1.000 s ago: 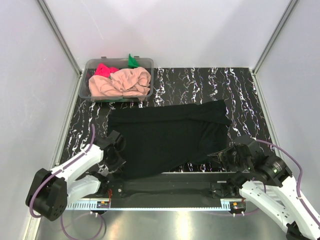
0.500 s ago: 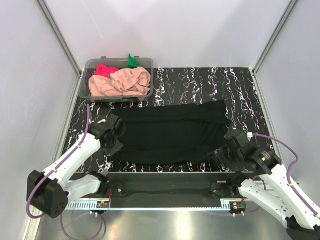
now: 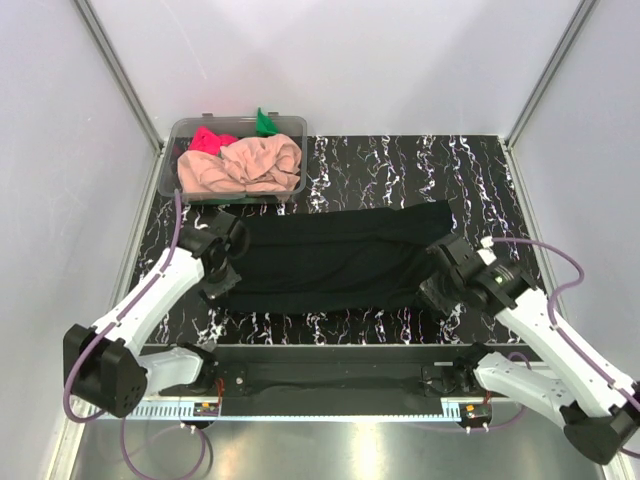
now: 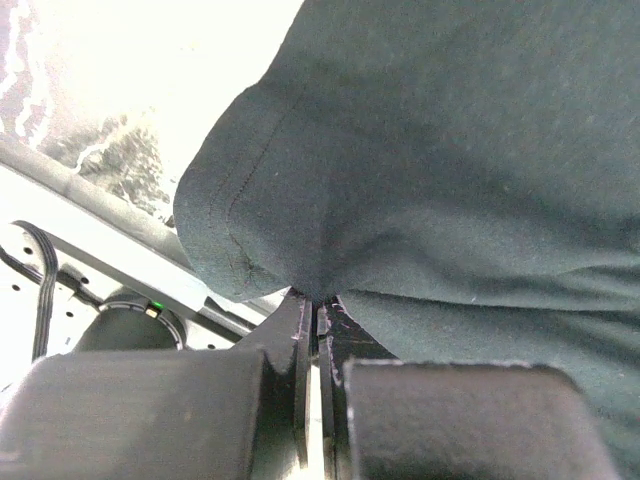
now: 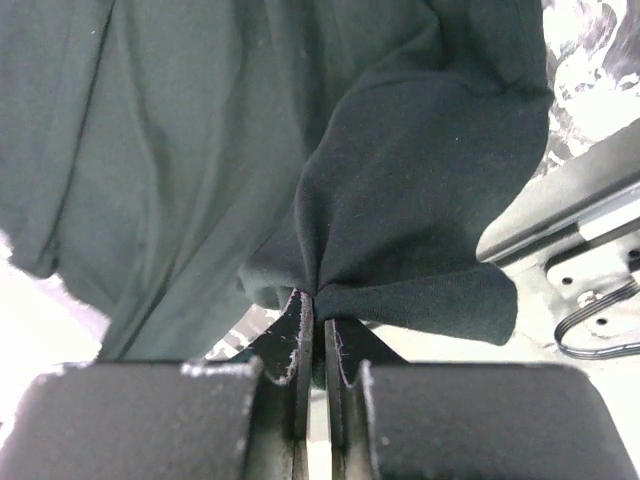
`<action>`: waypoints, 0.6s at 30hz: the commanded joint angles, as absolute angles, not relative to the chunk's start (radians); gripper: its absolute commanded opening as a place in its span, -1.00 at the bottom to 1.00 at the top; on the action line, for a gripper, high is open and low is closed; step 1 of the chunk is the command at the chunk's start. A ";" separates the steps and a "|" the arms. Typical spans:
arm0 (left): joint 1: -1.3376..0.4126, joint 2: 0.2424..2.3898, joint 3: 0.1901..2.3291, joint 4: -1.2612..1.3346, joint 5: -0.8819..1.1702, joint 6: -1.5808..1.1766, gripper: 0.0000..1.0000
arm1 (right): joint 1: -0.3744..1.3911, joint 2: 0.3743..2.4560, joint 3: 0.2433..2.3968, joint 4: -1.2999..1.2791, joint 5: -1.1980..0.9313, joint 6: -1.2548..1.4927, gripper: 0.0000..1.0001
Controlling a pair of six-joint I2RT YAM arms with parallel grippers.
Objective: Fold and stack the t-shirts
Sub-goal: Fold the tshirt
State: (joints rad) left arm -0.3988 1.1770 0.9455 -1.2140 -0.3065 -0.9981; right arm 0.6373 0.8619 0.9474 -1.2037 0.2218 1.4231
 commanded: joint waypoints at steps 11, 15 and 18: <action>-0.327 1.290 1.083 -1.221 -0.385 -0.855 -1.00 | 0.569 1.094 1.118 -1.198 0.360 1.209 -1.00; -0.318 1.344 1.121 -1.204 -0.367 -0.807 -1.00 | 0.508 1.115 1.141 -1.181 0.357 1.157 -1.00; -0.313 1.394 1.150 -1.190 -0.351 -0.776 -1.00 | 0.465 1.135 1.152 -1.163 0.347 1.115 -1.00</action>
State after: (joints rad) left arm -0.3252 1.3655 1.0946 -1.2152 -0.3328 -0.8387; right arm 0.5003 1.1259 1.1049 -1.1873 0.3027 1.1870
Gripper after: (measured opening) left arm 0.019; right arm 0.072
